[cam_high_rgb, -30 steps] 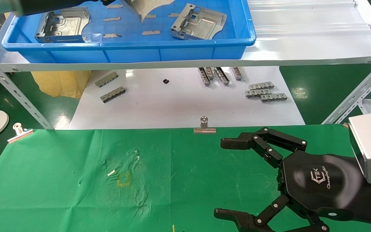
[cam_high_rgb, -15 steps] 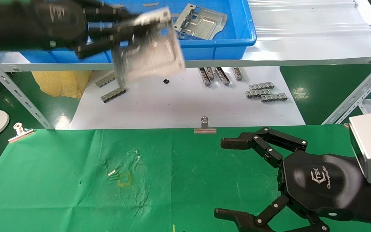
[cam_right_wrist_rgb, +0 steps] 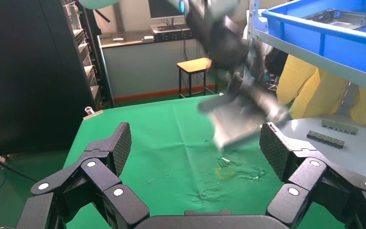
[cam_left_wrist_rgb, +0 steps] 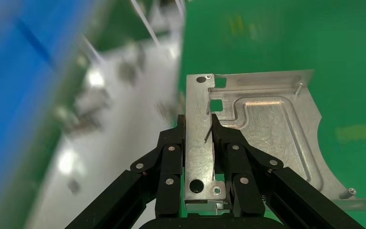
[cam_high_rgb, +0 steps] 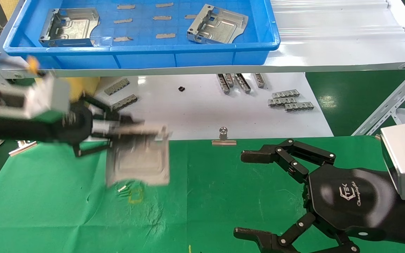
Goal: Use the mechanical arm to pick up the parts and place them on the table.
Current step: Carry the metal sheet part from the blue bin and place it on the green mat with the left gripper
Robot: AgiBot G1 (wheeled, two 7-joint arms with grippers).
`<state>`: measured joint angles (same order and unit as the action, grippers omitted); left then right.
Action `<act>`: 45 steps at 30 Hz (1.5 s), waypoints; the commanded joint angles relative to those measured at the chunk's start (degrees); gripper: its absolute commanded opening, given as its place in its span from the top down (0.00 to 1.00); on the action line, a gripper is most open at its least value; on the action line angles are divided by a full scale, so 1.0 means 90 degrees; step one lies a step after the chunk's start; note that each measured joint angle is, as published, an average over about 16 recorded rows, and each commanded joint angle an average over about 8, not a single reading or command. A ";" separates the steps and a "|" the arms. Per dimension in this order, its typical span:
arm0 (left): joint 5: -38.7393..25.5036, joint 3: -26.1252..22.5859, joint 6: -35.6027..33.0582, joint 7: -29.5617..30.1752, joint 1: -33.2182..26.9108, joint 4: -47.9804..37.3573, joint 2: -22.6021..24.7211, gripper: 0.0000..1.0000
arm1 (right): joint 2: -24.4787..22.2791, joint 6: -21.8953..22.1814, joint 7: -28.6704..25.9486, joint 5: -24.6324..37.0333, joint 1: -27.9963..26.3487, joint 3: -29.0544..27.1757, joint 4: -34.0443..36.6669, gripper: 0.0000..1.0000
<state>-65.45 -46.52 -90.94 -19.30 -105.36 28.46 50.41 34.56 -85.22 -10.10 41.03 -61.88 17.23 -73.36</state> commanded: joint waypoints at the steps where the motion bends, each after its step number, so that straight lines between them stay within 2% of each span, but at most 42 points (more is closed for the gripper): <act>1: -0.0196 -0.0304 0.0048 -0.0100 0.0060 -0.0038 0.0001 1.00 | 0.0000 0.0000 0.0000 0.0000 0.0000 0.0001 0.0000 0.00; 7: -0.0650 -0.0773 0.0099 -0.0659 0.0148 -0.0578 0.0400 1.00 | -0.0001 0.0001 0.0001 -0.0002 -0.0001 0.0002 0.0000 0.00; 14: -0.0856 -0.0991 0.0192 -0.1231 0.0176 -0.1208 0.0729 1.00 | -0.0002 0.0002 0.0002 -0.0003 -0.0001 0.0005 0.0000 0.00; 15: -0.0870 -0.1004 0.0207 -0.1300 0.0170 -0.1290 0.0764 0.96 | -0.0002 0.0002 0.0002 -0.0003 -0.0001 0.0005 0.0000 0.00; 17: -0.0887 -0.1021 0.0242 -0.1422 0.0162 -0.1465 0.0834 0.81 | -0.0002 0.0002 0.0003 -0.0004 -0.0001 0.0006 0.0000 0.00; 22: -0.0920 -0.1049 0.0333 -0.1616 0.0174 -0.1905 0.1001 0.20 | -0.0003 0.0003 0.0004 -0.0005 -0.0002 0.0007 0.0000 0.00; 24: -0.0936 -0.1062 0.0345 -0.1666 0.0179 -0.2063 0.1064 0.05 | -0.0003 0.0003 0.0004 -0.0005 -0.0002 0.0008 0.0000 0.00; 25: -0.0943 -0.1068 0.0347 -0.1690 0.0182 -0.2137 0.1094 0.01 | -0.0003 0.0003 0.0004 -0.0005 -0.0002 0.0008 0.0000 0.00; 37: -0.0745 -0.0945 0.0202 -0.1822 0.0148 -0.2787 0.1179 0.00 | -0.0005 0.0005 0.0006 -0.0008 -0.0003 0.0012 0.0000 0.00; 45: 0.0023 -0.0443 -0.0040 -0.1296 0.0470 -0.3041 0.0855 0.00 | -0.0006 0.0006 0.0007 -0.0010 -0.0003 0.0014 0.0000 0.00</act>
<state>-65.58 -50.72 -91.10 -31.05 -100.95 1.33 58.14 34.50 -85.16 -10.03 40.95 -61.90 17.35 -73.36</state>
